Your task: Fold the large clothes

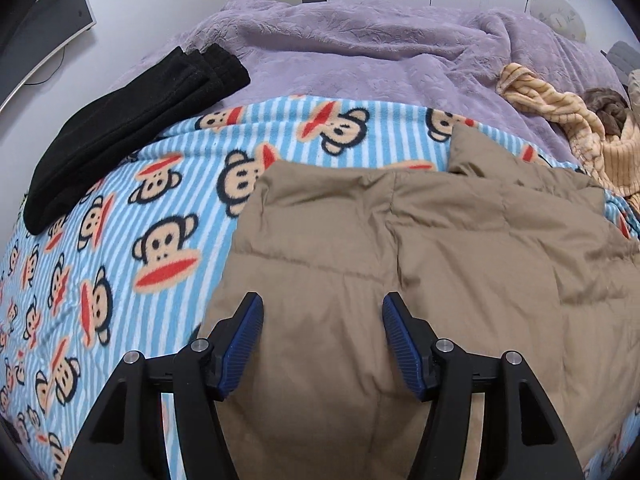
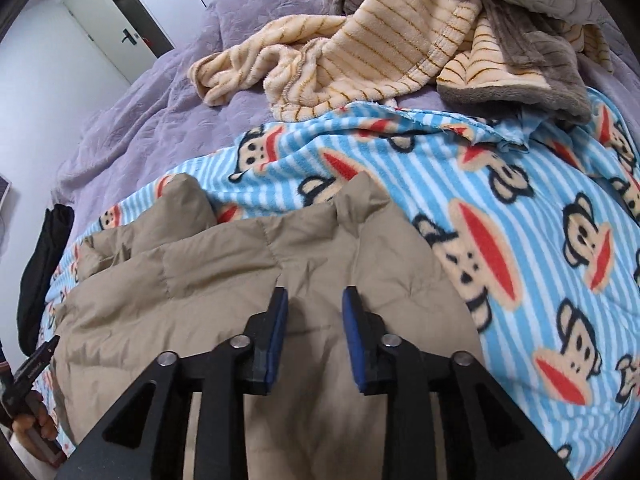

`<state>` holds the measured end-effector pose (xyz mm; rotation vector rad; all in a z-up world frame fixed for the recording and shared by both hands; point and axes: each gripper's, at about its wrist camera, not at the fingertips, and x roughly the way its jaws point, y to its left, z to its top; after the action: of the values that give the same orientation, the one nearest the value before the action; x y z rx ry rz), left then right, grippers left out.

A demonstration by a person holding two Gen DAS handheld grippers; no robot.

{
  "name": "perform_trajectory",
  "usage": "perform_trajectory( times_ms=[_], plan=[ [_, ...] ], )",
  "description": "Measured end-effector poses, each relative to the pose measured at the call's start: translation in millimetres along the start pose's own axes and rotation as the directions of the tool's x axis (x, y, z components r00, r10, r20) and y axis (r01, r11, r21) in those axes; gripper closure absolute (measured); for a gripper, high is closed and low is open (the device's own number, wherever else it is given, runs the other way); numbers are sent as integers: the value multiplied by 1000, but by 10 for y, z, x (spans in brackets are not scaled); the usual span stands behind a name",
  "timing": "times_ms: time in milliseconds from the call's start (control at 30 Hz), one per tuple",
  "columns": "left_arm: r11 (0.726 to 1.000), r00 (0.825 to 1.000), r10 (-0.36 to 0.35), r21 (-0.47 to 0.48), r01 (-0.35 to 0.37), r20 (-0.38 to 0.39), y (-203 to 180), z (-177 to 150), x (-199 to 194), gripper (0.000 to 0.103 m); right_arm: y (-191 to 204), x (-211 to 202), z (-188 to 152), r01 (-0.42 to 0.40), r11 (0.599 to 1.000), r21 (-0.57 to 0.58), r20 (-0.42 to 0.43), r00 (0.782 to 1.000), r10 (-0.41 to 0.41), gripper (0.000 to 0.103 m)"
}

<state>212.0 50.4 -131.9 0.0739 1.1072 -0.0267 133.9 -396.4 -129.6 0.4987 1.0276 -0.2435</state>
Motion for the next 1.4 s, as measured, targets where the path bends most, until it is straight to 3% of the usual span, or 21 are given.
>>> perform_trajectory(
  times_ms=[67,233,333,367,400,433,567,833,933,1067,1133,1167,1233,1400],
  plan=[
    [1000,1000,-6,4,6,-23,-9,-160,-88,39,35,-138,-146,-19,1000,0,1,1000,19,54],
    [1000,997,-30,-2,30,-70,-25,-532,-285,39,18,-440,-559,-64,998,24,-31,997,64,54],
    [999,995,-43,-17,41,-90,-7,-710,-379,39,-9,-549,-786,-84,995,51,-59,995,87,46],
    [999,994,-42,-21,40,-97,2,-757,-401,28,-20,-588,-867,-86,994,61,-65,994,90,44],
    [999,994,-39,-29,36,-98,13,-801,-429,7,-39,-626,-947,-87,994,68,-72,993,92,43],
    [999,996,-37,-38,34,-86,30,-835,-468,3,-53,-653,-1009,-88,993,74,-79,992,94,43],
    [999,996,-27,-30,24,-89,18,-955,-544,3,-133,-727,-1223,-88,990,111,-106,989,100,42],
    [1000,991,-14,-30,10,-132,4,-1072,-486,1,-301,-771,-1502,-102,975,198,-129,983,129,24],
    [999,989,-18,-39,12,-147,9,-1085,-470,1,-359,-756,-1579,-115,964,238,-132,980,150,23],
    [998,988,32,-43,-39,-153,37,-1086,-451,1,-425,-709,-1648,-133,951,279,-137,975,177,22],
    [998,987,19,-64,-30,-161,79,-1084,-431,1,-458,-693,-1665,-146,943,300,-133,972,193,21],
    [997,986,12,-77,-25,-166,103,-1089,-415,1,-466,-683,-1670,-154,939,307,-132,970,203,12],
    [995,983,-20,-102,1,-182,146,-1111,-376,1,-463,-671,-1669,-165,935,313,-129,968,214,10],
    [967,967,-174,-219,133,-184,289,-1186,-330,1,-453,-567,-1655,-183,926,331,-149,958,243,10]
  ],
)
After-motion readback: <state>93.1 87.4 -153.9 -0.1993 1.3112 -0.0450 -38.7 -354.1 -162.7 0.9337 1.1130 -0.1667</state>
